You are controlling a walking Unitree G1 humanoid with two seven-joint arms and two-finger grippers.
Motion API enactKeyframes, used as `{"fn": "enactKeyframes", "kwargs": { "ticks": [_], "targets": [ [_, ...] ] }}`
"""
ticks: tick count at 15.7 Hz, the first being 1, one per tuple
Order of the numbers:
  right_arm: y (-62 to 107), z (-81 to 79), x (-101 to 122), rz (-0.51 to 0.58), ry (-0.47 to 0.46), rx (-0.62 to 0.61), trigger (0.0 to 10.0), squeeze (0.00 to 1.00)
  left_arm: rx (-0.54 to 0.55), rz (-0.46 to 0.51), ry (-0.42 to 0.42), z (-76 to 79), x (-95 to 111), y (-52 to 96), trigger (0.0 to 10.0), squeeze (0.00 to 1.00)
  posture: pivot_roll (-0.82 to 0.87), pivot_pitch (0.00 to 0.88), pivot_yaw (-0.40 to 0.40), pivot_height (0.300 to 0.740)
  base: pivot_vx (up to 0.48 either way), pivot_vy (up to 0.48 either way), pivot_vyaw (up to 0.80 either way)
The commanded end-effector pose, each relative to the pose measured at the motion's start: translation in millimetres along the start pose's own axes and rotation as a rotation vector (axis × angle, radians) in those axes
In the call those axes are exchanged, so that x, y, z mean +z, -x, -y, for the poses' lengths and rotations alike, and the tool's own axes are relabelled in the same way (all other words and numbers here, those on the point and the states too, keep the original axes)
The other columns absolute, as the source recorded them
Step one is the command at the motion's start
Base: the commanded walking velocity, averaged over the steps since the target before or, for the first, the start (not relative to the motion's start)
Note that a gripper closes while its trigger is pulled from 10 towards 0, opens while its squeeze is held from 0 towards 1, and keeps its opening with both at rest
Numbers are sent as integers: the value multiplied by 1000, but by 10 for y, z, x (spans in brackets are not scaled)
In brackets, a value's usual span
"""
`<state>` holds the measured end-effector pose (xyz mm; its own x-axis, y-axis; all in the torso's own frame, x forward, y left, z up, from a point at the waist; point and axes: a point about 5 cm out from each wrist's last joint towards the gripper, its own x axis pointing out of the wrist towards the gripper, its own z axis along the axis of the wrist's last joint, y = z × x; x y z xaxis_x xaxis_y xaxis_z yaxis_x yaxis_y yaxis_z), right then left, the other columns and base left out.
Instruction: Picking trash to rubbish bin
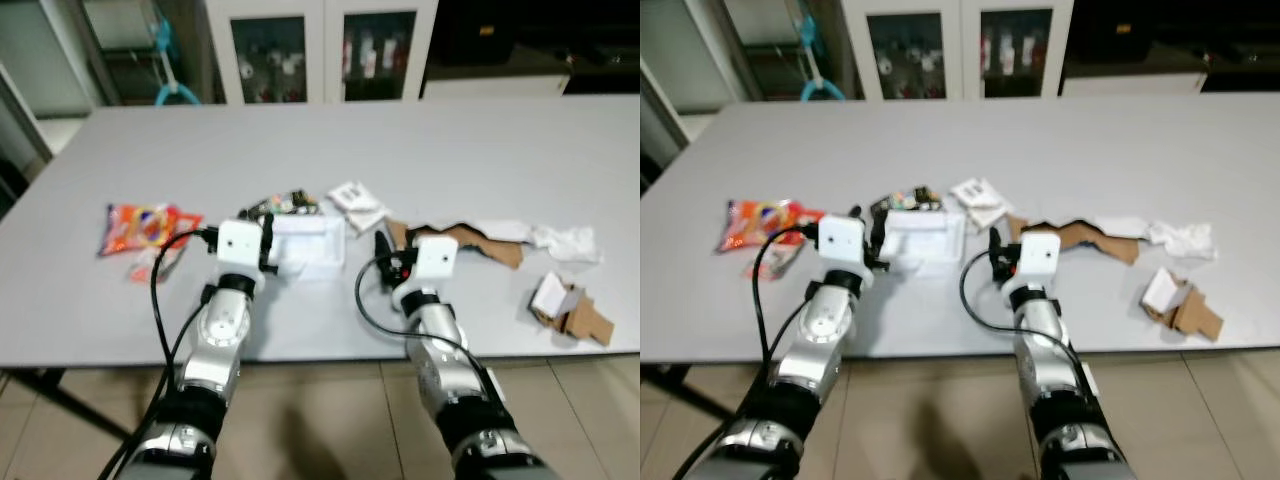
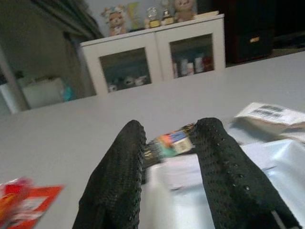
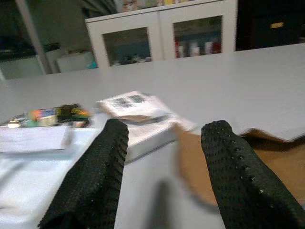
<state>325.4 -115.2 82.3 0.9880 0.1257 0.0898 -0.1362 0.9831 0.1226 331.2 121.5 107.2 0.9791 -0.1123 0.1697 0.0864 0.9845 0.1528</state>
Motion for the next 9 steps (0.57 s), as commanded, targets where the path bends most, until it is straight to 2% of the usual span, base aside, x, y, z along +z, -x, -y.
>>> {"fn": "enactKeyframes", "kwargs": {
  "ticks": [1, 7, 8, 9],
  "targets": [
    [12, 40, 0, 3, -5, -17, 10000, 0, -16, 11, 4, 49, 21, -1, 10000, 0, -3, 30, 39, 740, 0, 0, 0],
    [-13, 52, 50, 22, -3, -20, 10000, 0, -23, 59, 5, 56, 156, -69, 10000, 0, 0, 25, 39, 740, 0, 0, 0],
    [-14, 63, 52, 23, -2, -26, 10000, 0, -54, 148, -7, 8, 442, -239, 10000, 0, 4, 20, 41, 740, 0, 0, 0],
    [-15, 60, 50, 23, -3, -27, 10000, 0, -90, 204, -46, -51, 645, -361, 10000, 0, 10, 18, 45, 740, 0, 0, 0]
  ]
}}
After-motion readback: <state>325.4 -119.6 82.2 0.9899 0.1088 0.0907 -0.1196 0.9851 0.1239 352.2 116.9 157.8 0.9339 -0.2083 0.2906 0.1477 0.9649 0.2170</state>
